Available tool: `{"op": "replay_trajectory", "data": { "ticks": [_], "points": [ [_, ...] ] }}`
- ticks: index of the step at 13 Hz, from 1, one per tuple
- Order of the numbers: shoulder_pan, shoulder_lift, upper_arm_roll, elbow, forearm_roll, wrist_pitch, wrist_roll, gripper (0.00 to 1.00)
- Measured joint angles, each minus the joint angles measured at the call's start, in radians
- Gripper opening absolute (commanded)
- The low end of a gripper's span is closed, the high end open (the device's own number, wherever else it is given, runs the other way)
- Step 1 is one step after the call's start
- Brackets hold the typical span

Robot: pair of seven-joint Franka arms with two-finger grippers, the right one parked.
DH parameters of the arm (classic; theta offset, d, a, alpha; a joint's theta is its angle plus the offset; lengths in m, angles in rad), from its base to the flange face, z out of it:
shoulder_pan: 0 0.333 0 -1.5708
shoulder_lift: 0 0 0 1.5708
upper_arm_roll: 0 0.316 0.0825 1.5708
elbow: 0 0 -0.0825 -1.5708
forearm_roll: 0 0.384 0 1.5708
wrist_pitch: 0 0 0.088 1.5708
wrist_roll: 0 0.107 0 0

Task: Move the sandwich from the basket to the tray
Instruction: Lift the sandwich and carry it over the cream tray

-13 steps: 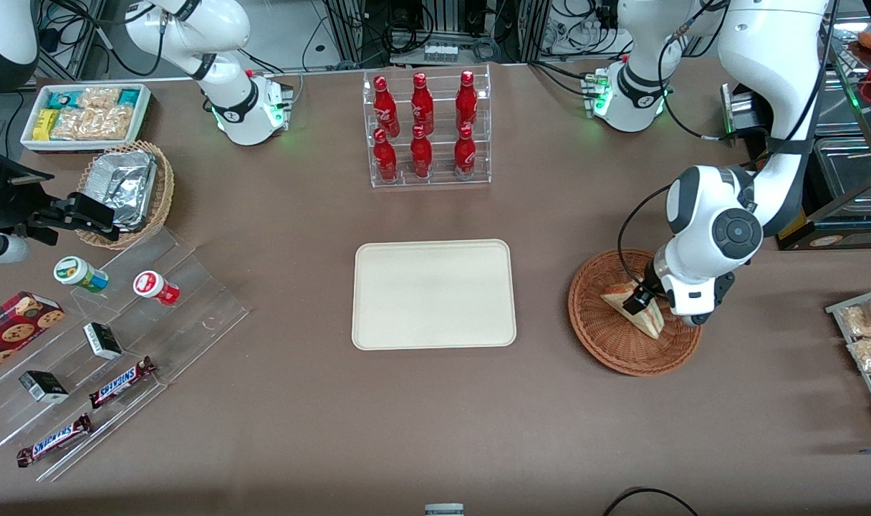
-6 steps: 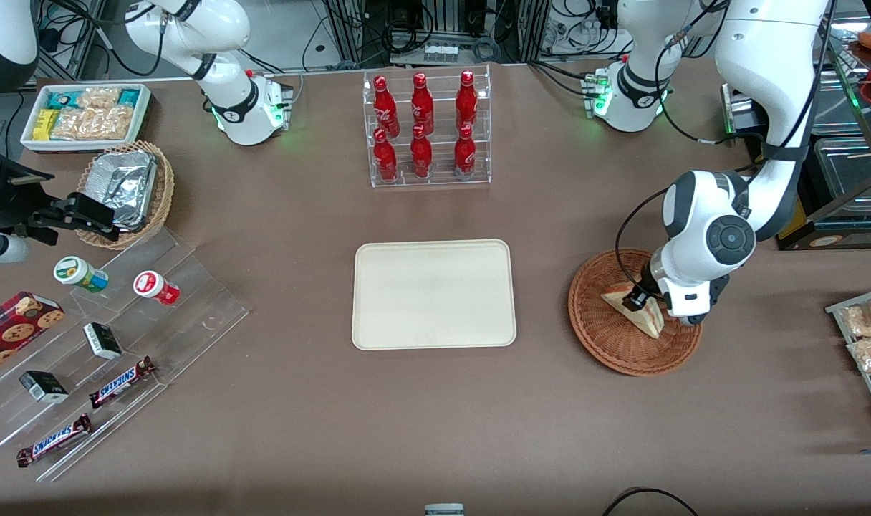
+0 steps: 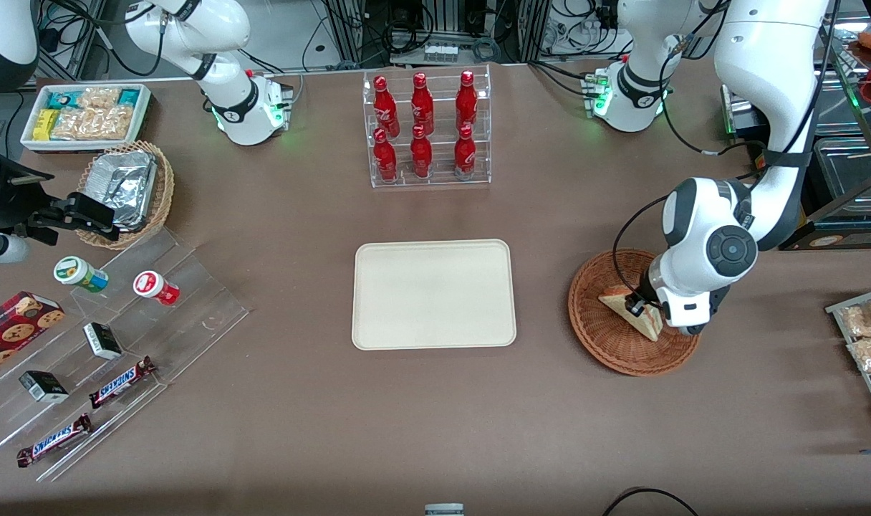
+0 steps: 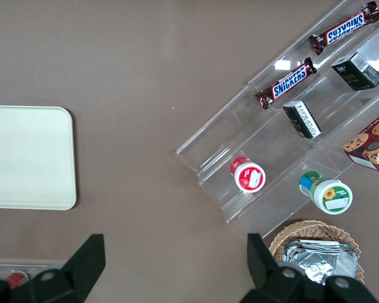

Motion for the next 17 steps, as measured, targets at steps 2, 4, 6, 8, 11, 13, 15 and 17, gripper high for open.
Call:
{"op": "replay_trajectory", "data": {
  "ticks": [2, 4, 6, 8, 11, 13, 15, 17],
  "points": [
    [-0.030, 0.000, -0.002, 0.069, 0.009, -0.101, 0.000, 0.00],
    [-0.085, -0.001, -0.005, 0.163, 0.010, -0.217, -0.002, 0.00],
    [-0.153, -0.001, -0.008, 0.238, 0.010, -0.269, -0.006, 0.00],
    [-0.234, 0.000, -0.011, 0.274, 0.010, -0.273, -0.007, 0.00],
    [-0.370, 0.044, -0.014, 0.325, 0.011, -0.272, -0.007, 0.00],
    [-0.455, 0.111, -0.015, 0.392, 0.011, -0.270, -0.007, 0.00],
    [-0.522, 0.181, -0.014, 0.457, 0.011, -0.265, -0.007, 0.00],
    [-0.561, 0.243, -0.015, 0.504, 0.012, -0.233, 0.015, 0.00]
  ]
}}
